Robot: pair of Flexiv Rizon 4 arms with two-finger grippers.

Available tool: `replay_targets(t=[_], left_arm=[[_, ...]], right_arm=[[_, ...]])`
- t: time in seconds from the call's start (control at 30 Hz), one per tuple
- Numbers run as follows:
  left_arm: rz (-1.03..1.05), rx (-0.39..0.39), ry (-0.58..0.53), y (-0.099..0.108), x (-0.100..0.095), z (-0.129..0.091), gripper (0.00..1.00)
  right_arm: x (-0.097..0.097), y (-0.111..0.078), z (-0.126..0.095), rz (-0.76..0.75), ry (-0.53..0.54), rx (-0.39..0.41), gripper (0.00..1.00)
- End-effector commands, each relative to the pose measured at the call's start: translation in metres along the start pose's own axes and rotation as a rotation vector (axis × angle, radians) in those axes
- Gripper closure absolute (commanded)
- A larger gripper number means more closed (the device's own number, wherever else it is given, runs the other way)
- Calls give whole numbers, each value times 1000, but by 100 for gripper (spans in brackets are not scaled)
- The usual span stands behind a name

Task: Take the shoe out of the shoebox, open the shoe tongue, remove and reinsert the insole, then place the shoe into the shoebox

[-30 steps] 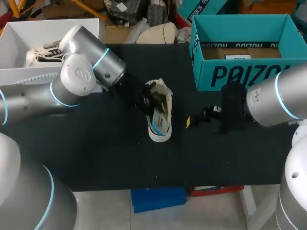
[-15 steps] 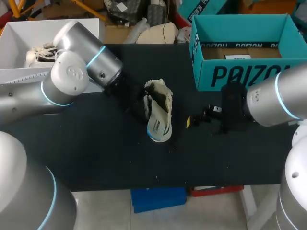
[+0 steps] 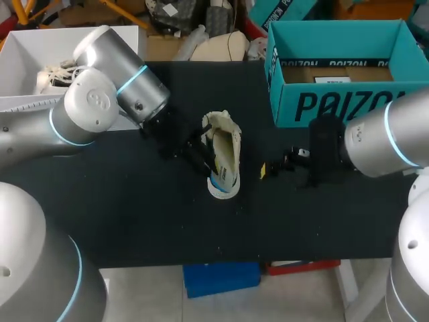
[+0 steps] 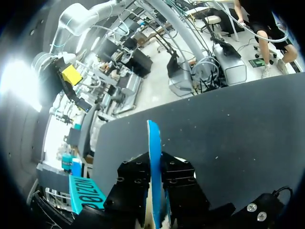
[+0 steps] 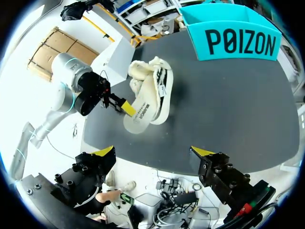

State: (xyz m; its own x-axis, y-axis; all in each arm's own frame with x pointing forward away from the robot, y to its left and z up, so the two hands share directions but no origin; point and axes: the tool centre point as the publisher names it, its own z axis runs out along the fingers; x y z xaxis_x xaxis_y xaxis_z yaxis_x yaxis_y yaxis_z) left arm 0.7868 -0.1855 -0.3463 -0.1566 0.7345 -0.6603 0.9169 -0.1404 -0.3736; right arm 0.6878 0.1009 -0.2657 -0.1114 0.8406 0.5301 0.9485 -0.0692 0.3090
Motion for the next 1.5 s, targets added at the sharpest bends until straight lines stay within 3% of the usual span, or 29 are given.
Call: replay_targets(t=[0.03,0.63,1.17,1.5], left_arm=[[-26,-86,-13,6,-2,1,100],[-98,-230,-44,35,-2,7,100],[-222,-258,-158,-18,-16,10,100],[-293,-293,-277,-36,-19,15,100]], right_arm=[[1,0,0,0,-2,0,0],[1,0,0,0,-2,0,0],[1,0,0,0,-2,0,0],[1,0,0,0,-2,0,0]])
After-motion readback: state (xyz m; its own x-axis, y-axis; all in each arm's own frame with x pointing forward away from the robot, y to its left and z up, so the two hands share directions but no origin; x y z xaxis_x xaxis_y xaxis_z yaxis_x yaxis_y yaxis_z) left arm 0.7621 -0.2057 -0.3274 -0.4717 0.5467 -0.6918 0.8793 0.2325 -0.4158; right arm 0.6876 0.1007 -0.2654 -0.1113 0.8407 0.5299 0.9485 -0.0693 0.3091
